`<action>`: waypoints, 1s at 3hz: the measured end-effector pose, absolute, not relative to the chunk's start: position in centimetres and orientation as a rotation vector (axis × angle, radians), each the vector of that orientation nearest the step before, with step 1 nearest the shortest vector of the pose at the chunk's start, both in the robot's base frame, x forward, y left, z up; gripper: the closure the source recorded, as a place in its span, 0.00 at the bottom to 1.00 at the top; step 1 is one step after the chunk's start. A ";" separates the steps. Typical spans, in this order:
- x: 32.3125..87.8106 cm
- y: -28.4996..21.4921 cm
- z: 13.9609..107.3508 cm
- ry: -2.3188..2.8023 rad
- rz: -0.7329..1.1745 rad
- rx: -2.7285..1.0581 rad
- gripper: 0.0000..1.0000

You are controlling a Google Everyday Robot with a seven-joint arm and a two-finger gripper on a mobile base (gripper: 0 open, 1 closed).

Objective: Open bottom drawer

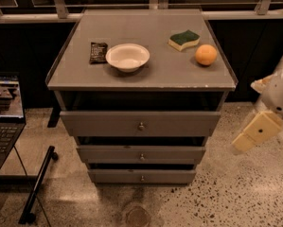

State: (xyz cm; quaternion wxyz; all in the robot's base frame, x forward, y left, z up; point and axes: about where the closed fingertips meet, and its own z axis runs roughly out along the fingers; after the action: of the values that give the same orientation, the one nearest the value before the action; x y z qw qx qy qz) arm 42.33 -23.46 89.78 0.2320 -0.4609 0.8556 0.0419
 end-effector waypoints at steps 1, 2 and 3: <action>42.6 -24.3 85.2 2.372 0.211 -1.044 0.00; 43.9 -24.9 81.6 2.339 0.268 -0.926 0.00; 44.3 -24.9 81.8 2.329 0.259 -0.918 0.18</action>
Offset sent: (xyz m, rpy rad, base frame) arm 0.0335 -0.0250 -0.1254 0.3191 -0.0802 -0.2559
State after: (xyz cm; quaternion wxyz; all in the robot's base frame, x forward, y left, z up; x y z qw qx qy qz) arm 44.26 -24.90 81.80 0.3072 -0.3471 0.8807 0.0980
